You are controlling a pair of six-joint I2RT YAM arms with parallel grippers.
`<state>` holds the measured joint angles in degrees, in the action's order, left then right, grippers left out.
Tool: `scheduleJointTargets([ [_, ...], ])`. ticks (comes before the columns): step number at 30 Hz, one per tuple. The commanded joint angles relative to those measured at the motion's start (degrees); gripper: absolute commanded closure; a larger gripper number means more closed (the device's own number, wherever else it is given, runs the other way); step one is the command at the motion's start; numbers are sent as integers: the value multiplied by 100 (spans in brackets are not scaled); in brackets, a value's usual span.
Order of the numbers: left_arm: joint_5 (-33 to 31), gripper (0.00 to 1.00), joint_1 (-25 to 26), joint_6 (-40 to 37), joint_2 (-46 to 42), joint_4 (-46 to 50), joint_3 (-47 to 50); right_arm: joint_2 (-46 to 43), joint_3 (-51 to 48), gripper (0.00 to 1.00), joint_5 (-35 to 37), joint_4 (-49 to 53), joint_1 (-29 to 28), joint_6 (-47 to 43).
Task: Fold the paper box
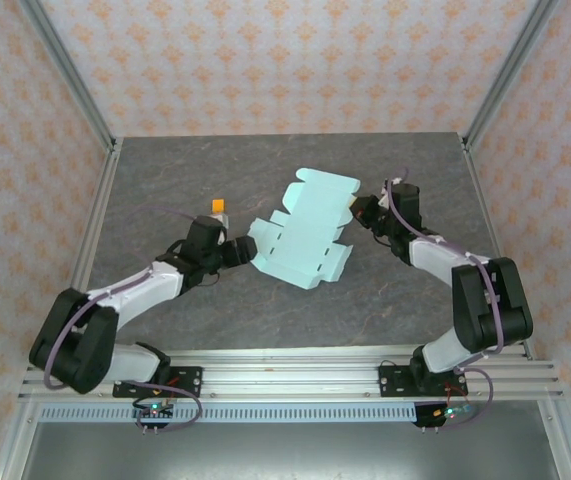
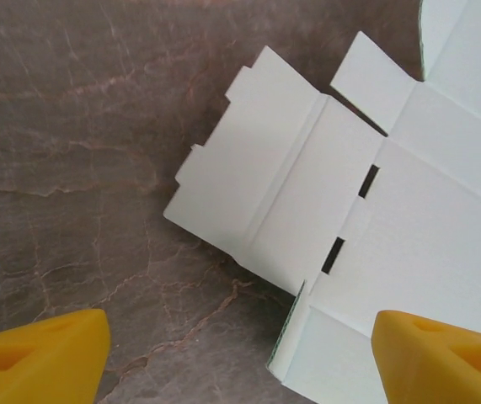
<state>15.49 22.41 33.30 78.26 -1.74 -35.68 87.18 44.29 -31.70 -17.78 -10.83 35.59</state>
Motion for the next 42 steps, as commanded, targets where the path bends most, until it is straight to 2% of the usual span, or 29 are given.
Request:
scheduleJointTargets([
  [1,200,22,25,-211,164,-594,-199,-218,284,100,183,519,-8,-637],
  [10,637,33,196,-473,799,-705,-509,-167,416,100,195,671,-6,-757],
  [15,466,41,334,-615,940,-501,-573,-166,457,100,260,743,-2,-750],
  [22,631,50,445,-594,1016,-705,-333,-141,449,100,300,636,-2,-596],
  [30,752,67,489,-548,1355,-788,-465,69,717,100,76,724,-2,-704],
  [32,560,63,492,-635,1238,-523,-498,206,1012,100,-95,1052,1,-919],
  [34,1,45,511,-779,925,-138,-485,315,1346,100,-286,1458,-6,-1171],
  [36,-558,36,540,-968,463,125,-393,406,1750,100,-563,2032,-3,-1506],
  [39,-1262,30,676,-1284,-339,369,-316,457,2336,100,-970,2851,-11,-2140],
  [42,-1404,27,685,-1694,-915,272,-422,242,2561,100,-1337,3151,-74,-2929],
])
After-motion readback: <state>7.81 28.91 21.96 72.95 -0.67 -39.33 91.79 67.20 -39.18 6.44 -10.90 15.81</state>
